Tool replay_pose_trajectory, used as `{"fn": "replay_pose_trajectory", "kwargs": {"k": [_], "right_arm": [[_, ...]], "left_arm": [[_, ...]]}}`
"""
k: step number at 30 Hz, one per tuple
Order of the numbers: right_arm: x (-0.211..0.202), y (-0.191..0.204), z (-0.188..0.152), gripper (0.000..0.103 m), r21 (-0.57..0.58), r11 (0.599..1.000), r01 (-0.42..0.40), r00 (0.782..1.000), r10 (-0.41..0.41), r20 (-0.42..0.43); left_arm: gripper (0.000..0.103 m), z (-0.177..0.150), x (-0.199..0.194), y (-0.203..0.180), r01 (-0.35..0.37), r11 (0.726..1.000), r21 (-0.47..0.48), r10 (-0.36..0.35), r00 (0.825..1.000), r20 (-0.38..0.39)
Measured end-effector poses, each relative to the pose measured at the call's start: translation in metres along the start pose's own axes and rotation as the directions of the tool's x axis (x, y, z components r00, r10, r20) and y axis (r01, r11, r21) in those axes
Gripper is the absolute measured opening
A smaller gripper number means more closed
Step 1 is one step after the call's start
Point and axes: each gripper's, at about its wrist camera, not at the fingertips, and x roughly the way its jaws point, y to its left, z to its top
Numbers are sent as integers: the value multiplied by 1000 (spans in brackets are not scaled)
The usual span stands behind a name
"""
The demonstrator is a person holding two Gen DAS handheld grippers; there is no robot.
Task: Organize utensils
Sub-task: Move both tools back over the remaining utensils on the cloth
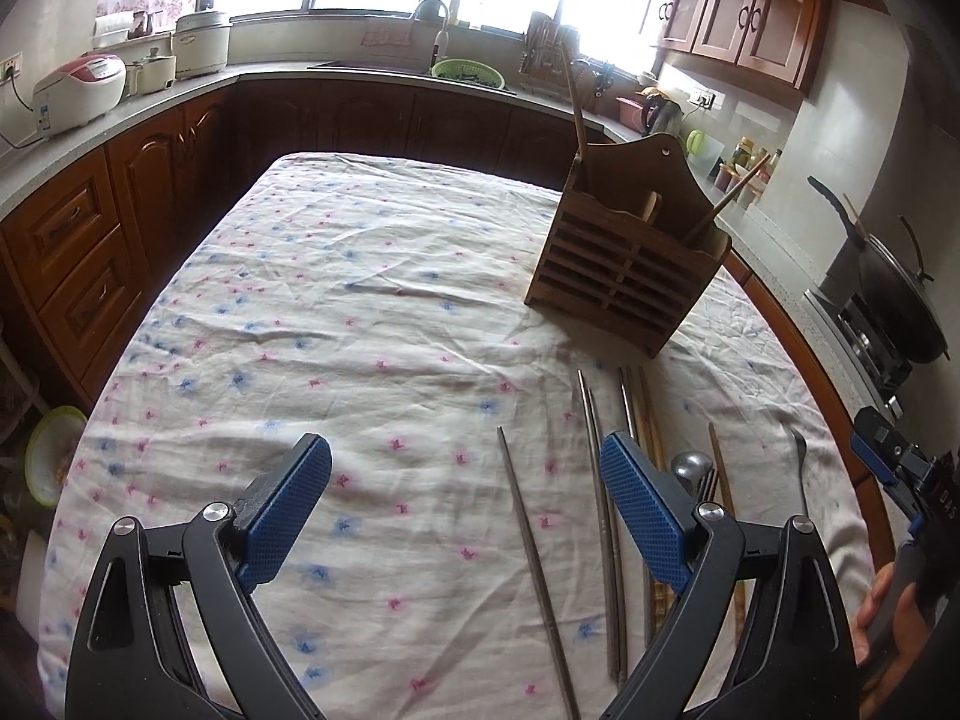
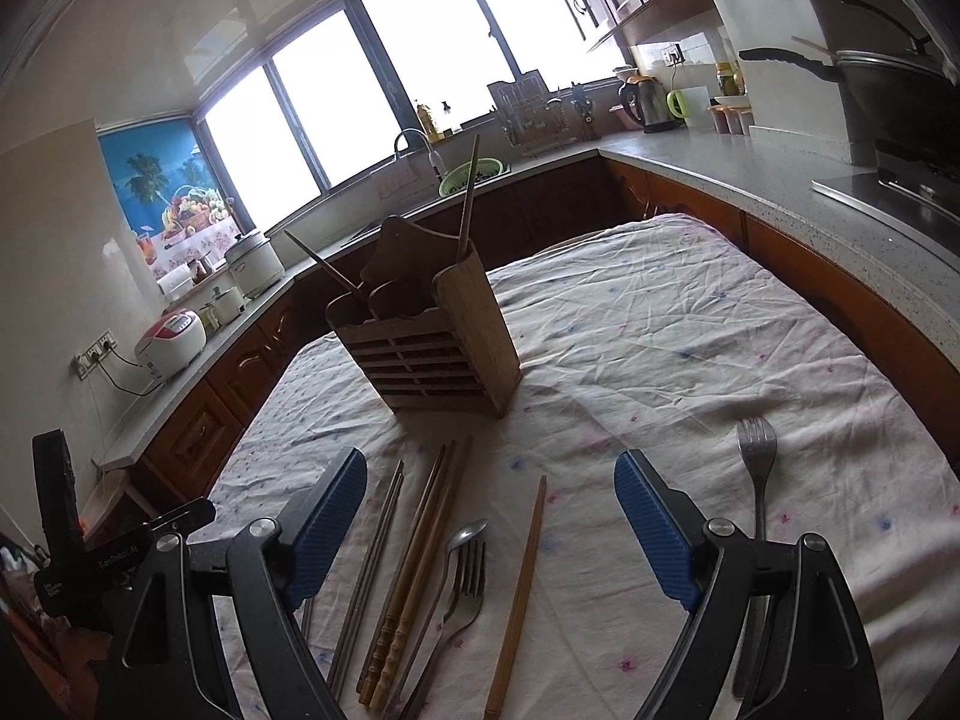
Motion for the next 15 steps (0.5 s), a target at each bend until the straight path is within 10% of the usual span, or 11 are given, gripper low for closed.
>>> {"fn": "replay_pose_trajectory", "kwargs": {"k": [15], "right_arm": [[33,4,-16,77,-51,999,15,995,-20,-102]], "left_arm": [[84,-8,32,-6,-28,999,38,32,995,-94]]}}
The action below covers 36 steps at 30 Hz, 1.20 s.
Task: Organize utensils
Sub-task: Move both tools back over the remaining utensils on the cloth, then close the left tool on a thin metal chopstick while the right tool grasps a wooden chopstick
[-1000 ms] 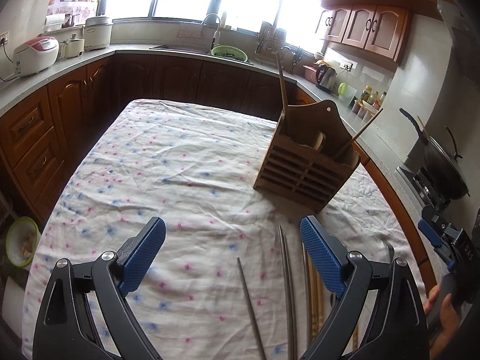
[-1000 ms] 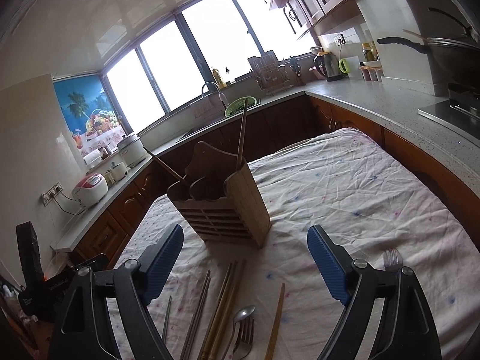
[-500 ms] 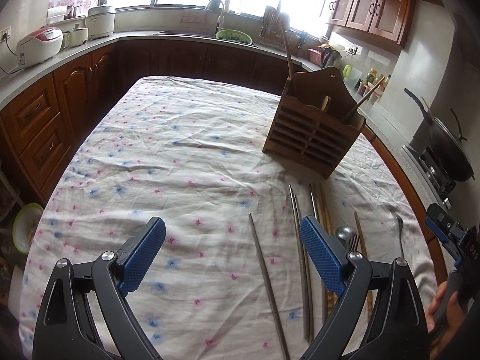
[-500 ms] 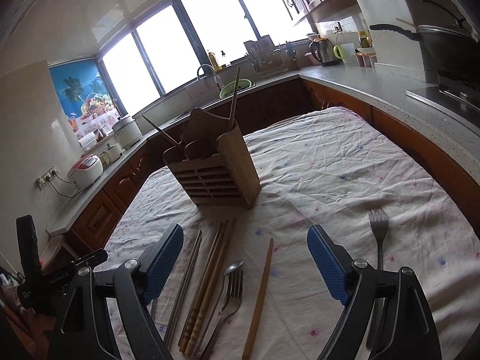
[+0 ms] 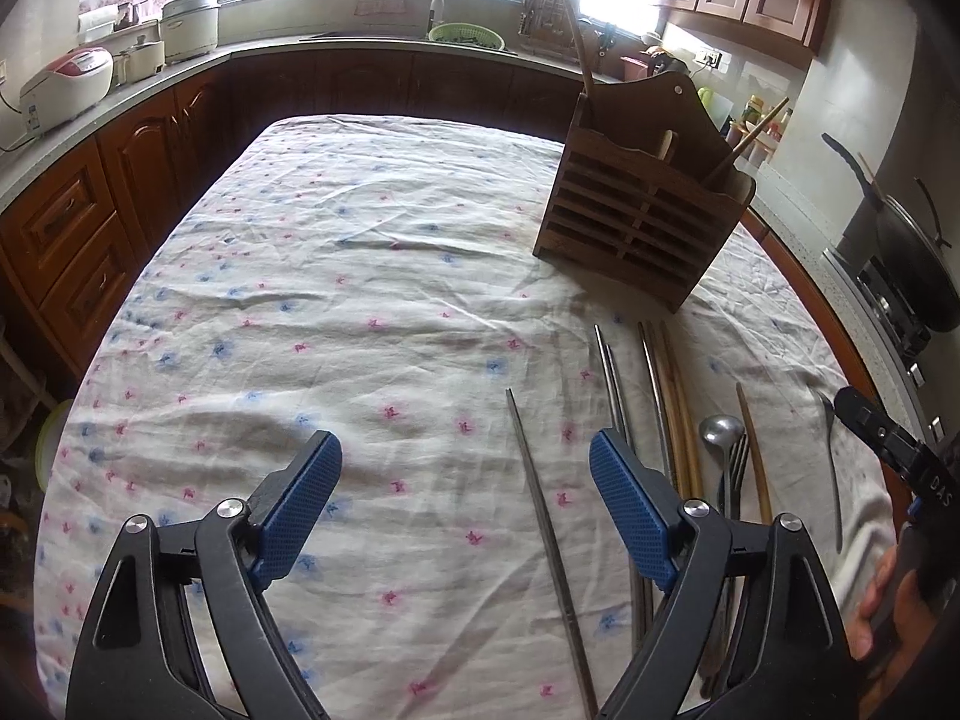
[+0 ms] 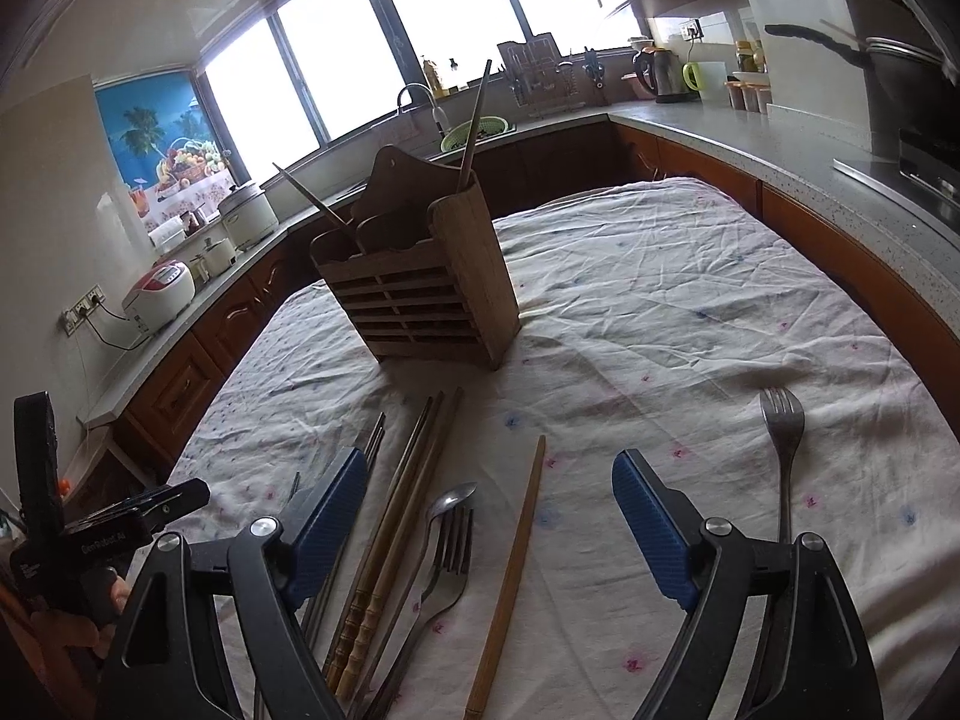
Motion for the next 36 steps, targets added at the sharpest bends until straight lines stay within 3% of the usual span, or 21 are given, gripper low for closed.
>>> {"fn": "replay_pose_trajectory", "kwargs": {"k": [3,9,13,18,25,28,32,36], "right_arm": [[17,4,3,59,1,1000,-13,999,13,-42],[54,14,11,35,-15,1000,-27,992,25,-123],[80,19,17,31,-20,999,-35,985,31,-169],[110,20,23,25,-22,999,-27,977,22,-213],[142,22,26,22,-41,999,-5,962,-6,-273],[149,32,28,22,-96,995,18,960,-44,-276],[156,44,29,22,-187,981,53,955,-105,-276],[159,56,25,12,-275,957,87,953,-161,-259]], "left_arm": [[75,2,12,-4,9,1000,10,-8,999,-37],[56,8,37,-14,20,999,42,-16,995,-102],[52,12,54,-17,30,998,47,-22,989,-145],[35,15,72,-19,32,998,54,-21,982,-189],[34,17,78,-26,13,996,90,4,984,-178],[31,15,79,-32,-13,992,129,34,986,-164],[13,13,80,-36,-38,986,161,61,989,-137],[7,14,79,-35,-36,987,157,56,990,-127]]}}
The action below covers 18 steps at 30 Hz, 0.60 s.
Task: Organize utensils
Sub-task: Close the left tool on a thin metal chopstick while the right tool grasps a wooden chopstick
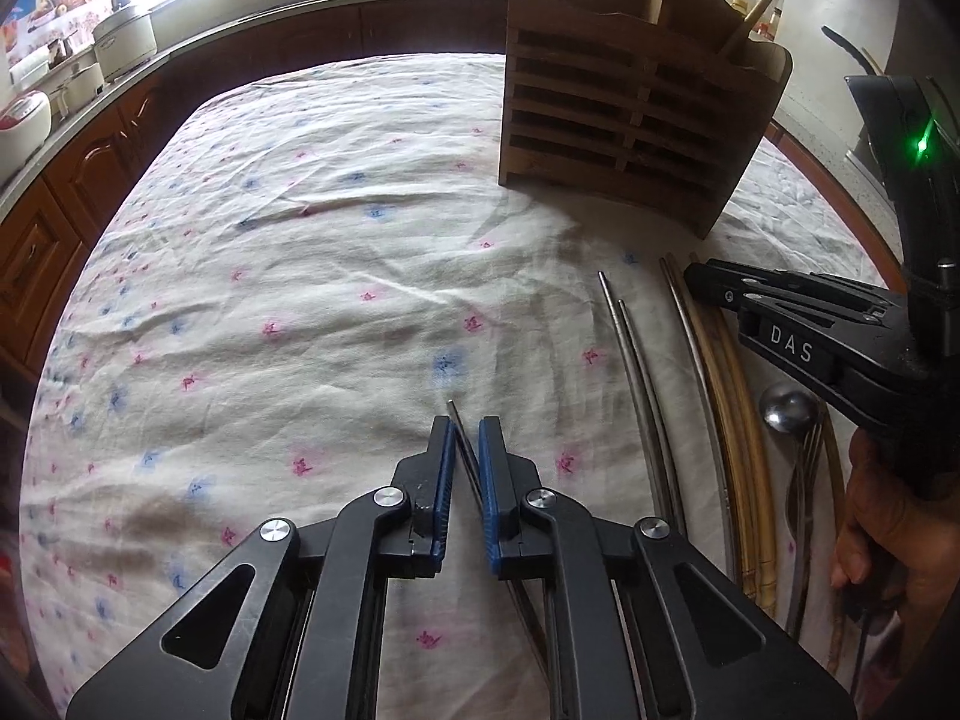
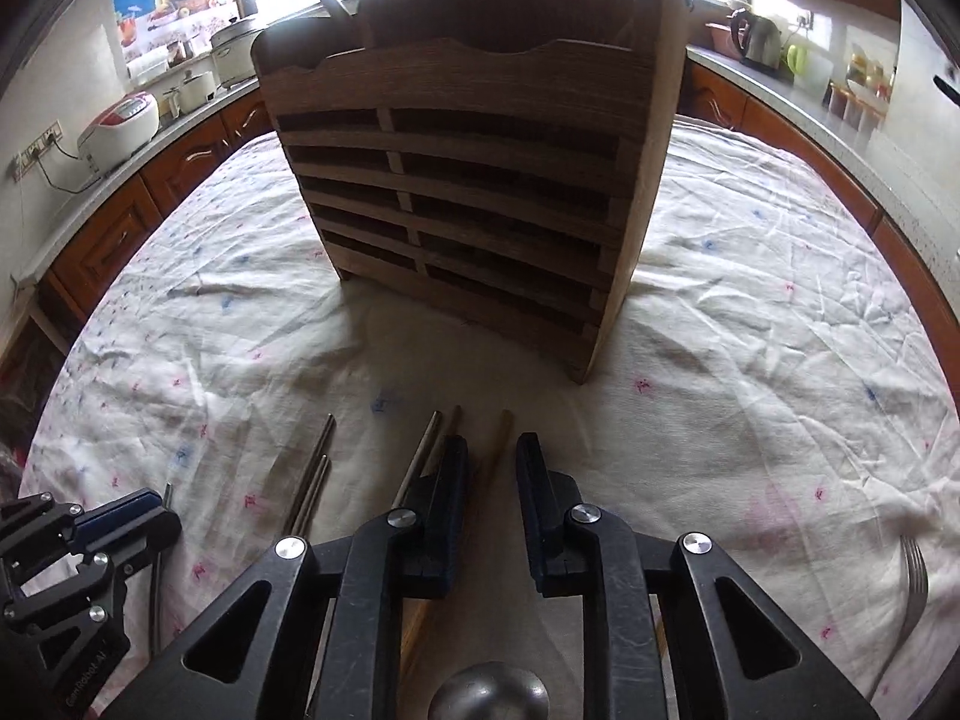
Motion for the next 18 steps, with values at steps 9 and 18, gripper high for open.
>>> {"fn": "replay_pose_trajectory", "kwargs": {"k": [9,18], "right_arm": [[-15,-20,-4,8,129,982,-134,991,130,42],[-72,-32,-8,7,169,953,-252,962,228,153]], "left_arm": [[3,-1,-10,20,100,991,-92,-100,995,-5],[3,-3,-59,31,172,979,-113,-162,983,89]]}}
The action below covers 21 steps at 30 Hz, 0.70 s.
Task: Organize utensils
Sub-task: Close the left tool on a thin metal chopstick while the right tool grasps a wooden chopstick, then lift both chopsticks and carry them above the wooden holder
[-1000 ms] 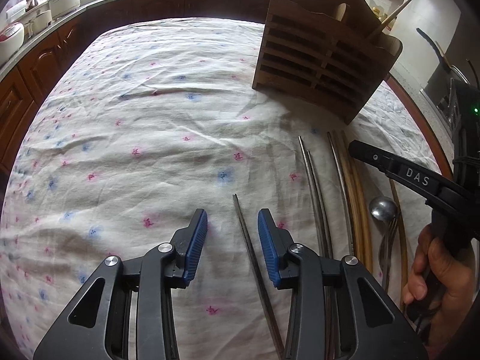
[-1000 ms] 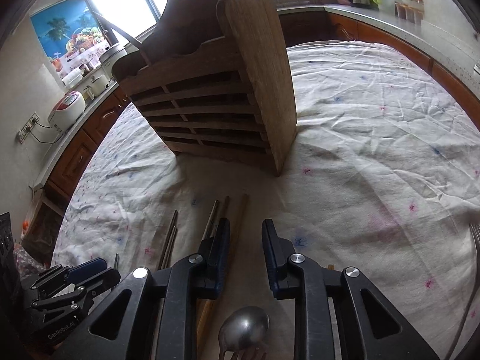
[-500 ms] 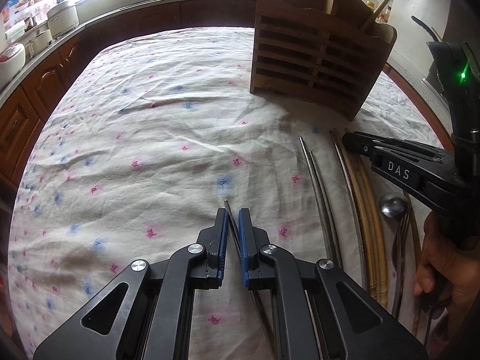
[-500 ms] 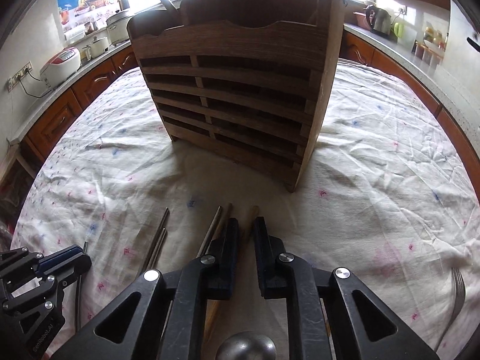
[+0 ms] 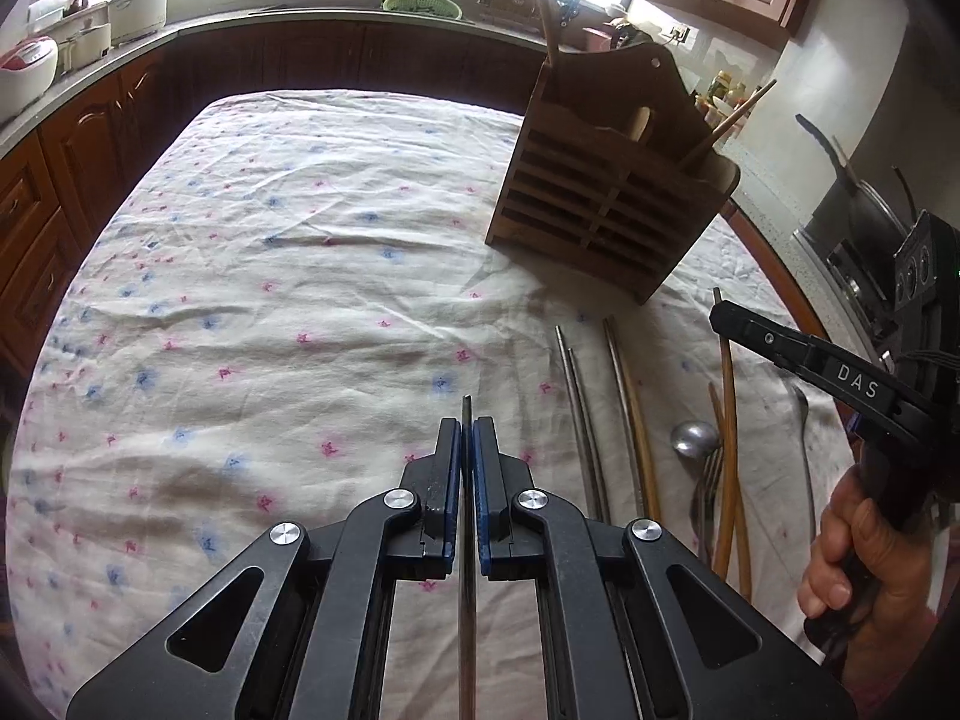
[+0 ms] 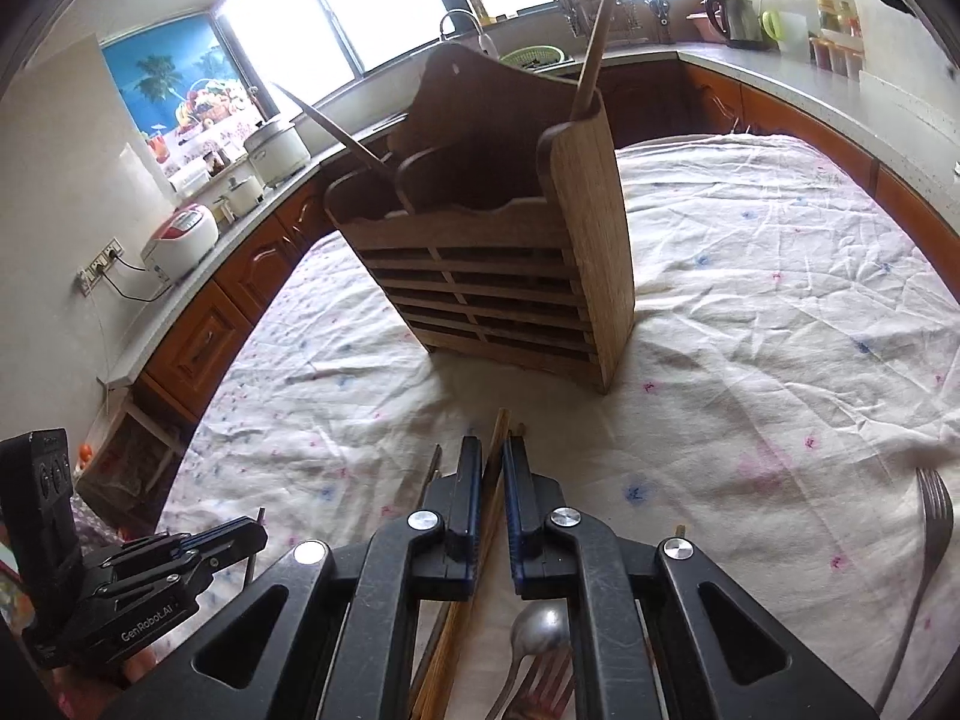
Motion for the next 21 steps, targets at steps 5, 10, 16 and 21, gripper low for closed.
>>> {"fn": "replay_pose_trajectory", "kwargs": {"k": [5,10,16,21], "right_arm": [[-28,16,0,7,-17,999,-29,998,30,51],[-52,26,-4,6,-23,998,-52,994,54,92],[-79,34,-7,5,-44,997,-63,989,68,134],[-99,37,-10,5,-47,996,-74,982,81,172]], "left_arm": [[3,-1,-31,0,30,1000,-3,-30,998,48],[3,-2,-62,-6,44,999,15,-46,994,99],[3,-7,-84,-9,57,998,26,-60,989,138],[3,-8,-102,-9,66,997,26,-70,982,173]]}}
